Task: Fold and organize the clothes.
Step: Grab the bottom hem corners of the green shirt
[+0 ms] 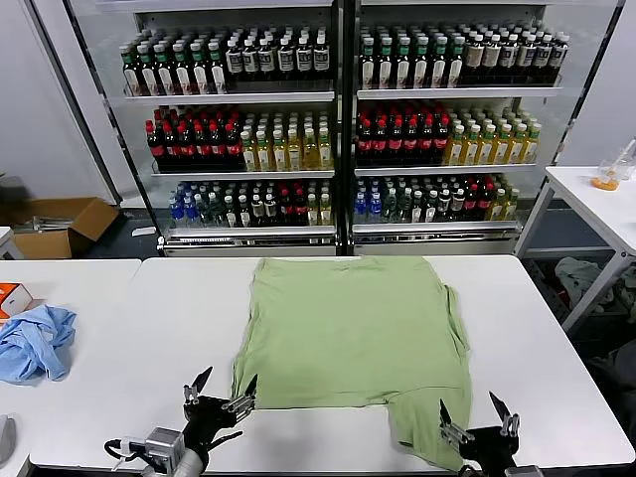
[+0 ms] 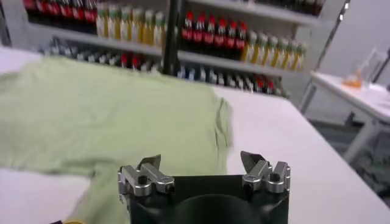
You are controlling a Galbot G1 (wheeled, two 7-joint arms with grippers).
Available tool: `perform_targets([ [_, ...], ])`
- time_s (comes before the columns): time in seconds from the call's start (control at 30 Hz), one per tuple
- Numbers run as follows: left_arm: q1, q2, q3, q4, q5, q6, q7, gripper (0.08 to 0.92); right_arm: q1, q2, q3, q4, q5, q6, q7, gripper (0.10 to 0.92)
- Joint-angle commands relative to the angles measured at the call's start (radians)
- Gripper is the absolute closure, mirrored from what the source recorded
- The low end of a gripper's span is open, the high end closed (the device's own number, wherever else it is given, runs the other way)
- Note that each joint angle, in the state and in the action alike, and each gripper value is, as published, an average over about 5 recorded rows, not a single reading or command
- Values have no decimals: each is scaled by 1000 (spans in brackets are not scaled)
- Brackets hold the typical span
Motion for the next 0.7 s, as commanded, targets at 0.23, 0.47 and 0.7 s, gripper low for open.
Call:
perform_targets([
  [0.23, -68, 35, 20, 129, -37, 78, -10, 177, -12, 13, -22, -27, 41, -74, 24, 203],
  [0.47, -76, 42, 24, 152, -66, 78, -11, 177, -9, 21, -39, -34, 55, -78, 10, 218],
  [0.7, -71, 47, 23, 156, -97, 78, -7, 337, -7, 21, -55, -46, 98, -74, 9, 404],
])
